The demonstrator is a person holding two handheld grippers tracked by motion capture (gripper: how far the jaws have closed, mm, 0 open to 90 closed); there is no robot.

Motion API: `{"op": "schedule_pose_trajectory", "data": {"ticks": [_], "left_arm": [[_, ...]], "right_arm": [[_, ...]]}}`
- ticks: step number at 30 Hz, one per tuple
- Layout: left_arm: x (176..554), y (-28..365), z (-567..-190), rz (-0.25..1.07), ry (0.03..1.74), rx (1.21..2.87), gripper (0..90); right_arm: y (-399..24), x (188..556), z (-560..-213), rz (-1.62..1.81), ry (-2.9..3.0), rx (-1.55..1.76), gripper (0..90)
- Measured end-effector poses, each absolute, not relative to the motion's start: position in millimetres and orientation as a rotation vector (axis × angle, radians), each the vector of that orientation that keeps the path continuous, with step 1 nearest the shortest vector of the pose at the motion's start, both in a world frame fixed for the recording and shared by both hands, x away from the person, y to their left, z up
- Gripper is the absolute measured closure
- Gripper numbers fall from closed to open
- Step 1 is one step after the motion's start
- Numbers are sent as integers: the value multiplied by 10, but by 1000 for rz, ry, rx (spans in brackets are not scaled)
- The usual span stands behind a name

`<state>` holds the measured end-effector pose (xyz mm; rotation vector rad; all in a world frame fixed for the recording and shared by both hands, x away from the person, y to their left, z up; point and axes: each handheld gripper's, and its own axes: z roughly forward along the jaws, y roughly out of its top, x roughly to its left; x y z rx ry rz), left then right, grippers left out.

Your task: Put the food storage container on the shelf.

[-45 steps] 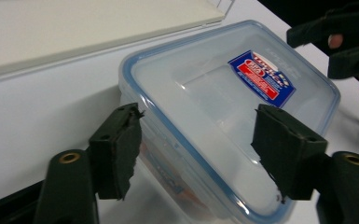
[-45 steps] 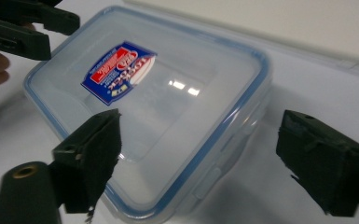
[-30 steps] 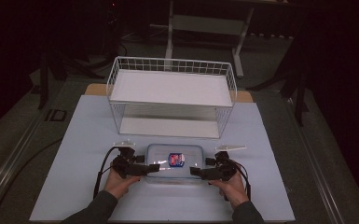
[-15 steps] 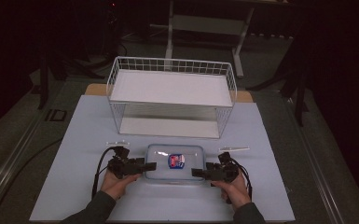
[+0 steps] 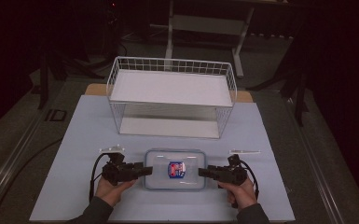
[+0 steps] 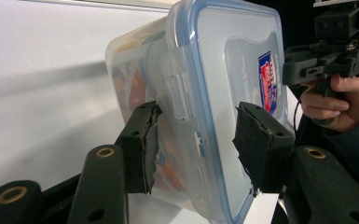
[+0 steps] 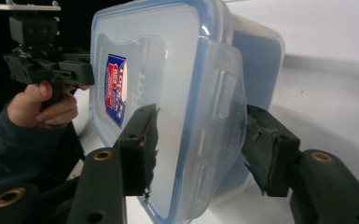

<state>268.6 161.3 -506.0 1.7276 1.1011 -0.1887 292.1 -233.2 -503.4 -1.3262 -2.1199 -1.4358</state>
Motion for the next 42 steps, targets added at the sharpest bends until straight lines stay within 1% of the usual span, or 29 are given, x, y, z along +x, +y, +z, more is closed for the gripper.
{"op": "schedule_pose_trajectory", "data": {"ticks": [5, 9, 16, 42], "left_arm": [[2650, 1596, -5051, -171, 1111, 1723, 501], [2593, 1568, -5025, -132, 1119, 1730, 499], [2573, 1547, -4999, -123, 1124, 1741, 505], [2507, 1614, -4677, 68, 976, 1730, 510]], "right_arm": [[-2347, 2914, -5041, -1431, -2094, -1333, 483], [-2325, 2889, -5007, -1399, -2088, -1372, 479], [-2323, 2856, -4965, -1404, -2110, -1373, 483], [-2244, 2727, -4613, -1674, -2288, -1248, 485]]}}
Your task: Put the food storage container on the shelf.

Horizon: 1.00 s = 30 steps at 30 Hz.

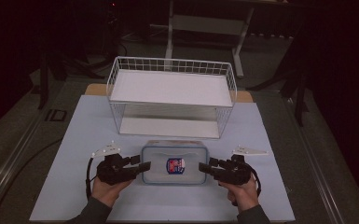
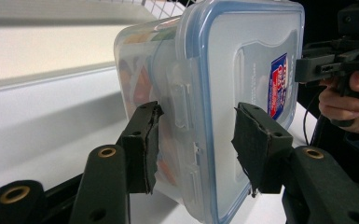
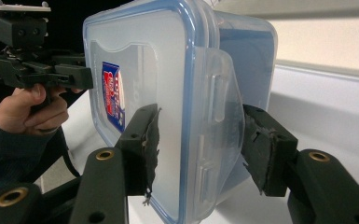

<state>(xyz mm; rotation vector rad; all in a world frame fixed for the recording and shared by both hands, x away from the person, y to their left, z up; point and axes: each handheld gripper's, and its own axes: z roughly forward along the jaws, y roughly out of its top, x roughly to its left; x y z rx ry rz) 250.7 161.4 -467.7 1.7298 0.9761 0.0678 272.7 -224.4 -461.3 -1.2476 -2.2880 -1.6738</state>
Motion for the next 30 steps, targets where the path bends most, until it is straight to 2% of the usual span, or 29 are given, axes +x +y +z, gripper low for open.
{"op": "schedule_pose_trajectory", "data": {"ticks": [12, 24, 30], "left_arm": [[2479, 1671, -4518, 142, 910, 1722, 511], [2477, 1708, -4415, 162, 902, 1692, 513], [2506, 1731, -4245, 194, 879, 1687, 514]], "right_arm": [[-2194, 2689, -4471, -1768, -2334, -1190, 486], [-2156, 2673, -4360, -1819, -2337, -1177, 486], [-2132, 2715, -4231, -1849, -2347, -1149, 486]]}}
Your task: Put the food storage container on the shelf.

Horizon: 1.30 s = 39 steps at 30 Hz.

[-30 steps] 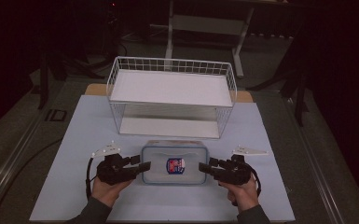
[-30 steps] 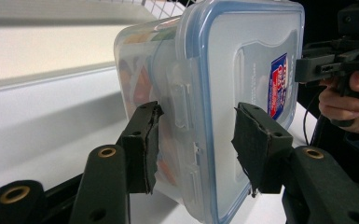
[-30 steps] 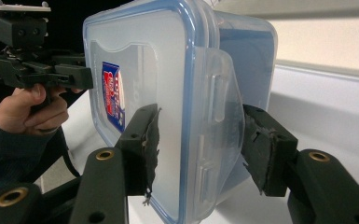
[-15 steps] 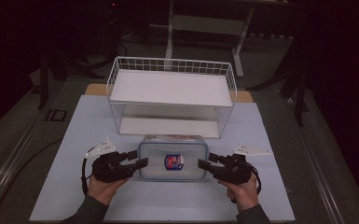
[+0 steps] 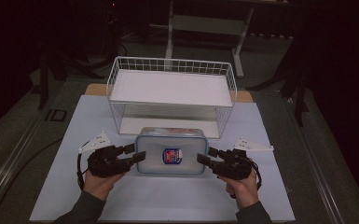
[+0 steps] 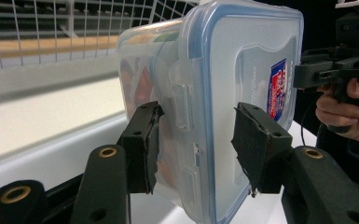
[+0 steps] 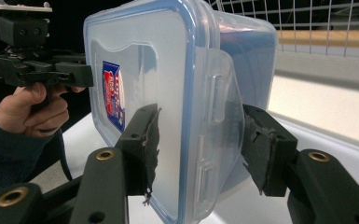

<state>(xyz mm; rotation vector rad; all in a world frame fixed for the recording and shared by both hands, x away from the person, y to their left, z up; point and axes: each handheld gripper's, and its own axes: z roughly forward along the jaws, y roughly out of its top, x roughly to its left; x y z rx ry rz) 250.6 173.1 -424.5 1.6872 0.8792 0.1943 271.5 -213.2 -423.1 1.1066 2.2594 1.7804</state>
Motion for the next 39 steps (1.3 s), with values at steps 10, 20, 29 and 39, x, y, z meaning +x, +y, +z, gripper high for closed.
{"op": "schedule_pose_trajectory", "data": {"ticks": [10, 20, 29, 39], "left_arm": [[2598, 1730, -3954, 242, 842, 1672, 514], [2739, 1749, -3679, 278, 811, 1639, 516], [2891, 1766, -3463, 312, 785, 1627, 516], [3112, 1770, -3312, 318, 784, 1614, 516]], "right_arm": [[-2135, 2802, -3945, 1795, 2223, 1034, 486], [-2117, 2935, -3678, 1813, 2177, 971, 486], [-2101, 3075, -3494, 1834, 2144, 937, 487], [-2099, 3291, -3332, 1837, 2134, 923, 487]]}}
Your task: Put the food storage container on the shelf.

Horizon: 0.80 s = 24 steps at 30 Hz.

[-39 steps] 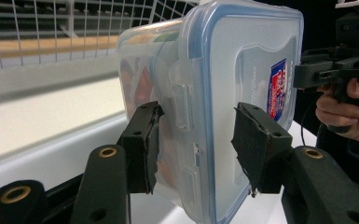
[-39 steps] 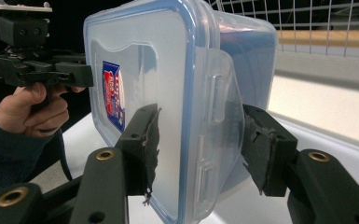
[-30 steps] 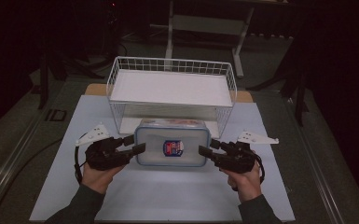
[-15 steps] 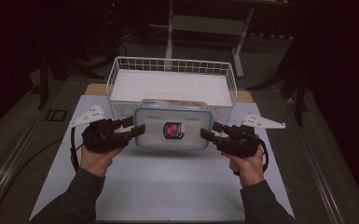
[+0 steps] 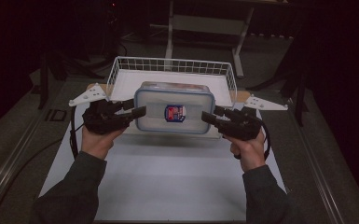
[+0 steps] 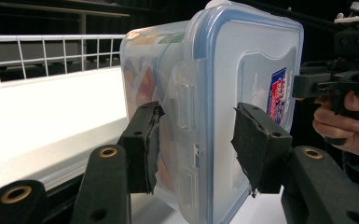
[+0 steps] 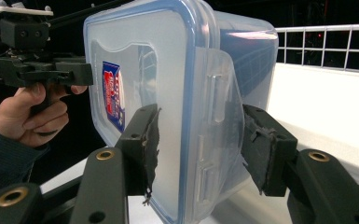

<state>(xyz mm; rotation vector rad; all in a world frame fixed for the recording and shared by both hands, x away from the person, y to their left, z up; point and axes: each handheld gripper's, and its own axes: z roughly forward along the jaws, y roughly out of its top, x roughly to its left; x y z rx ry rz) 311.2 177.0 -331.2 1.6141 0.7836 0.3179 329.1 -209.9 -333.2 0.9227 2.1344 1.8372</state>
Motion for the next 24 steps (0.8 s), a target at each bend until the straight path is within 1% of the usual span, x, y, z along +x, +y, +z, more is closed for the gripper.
{"op": "schedule_pose_trajectory", "data": {"ticks": [9, 24], "left_arm": [[3333, 1849, -3268, 295, 806, 1561, 517], [3695, 1860, -3287, 252, 873, 1542, 517]], "right_arm": [[-2032, 3523, -3216, 1831, 2139, 933, 487], [-2013, 3934, -3276, 1888, 2145, 1066, 487]]}}
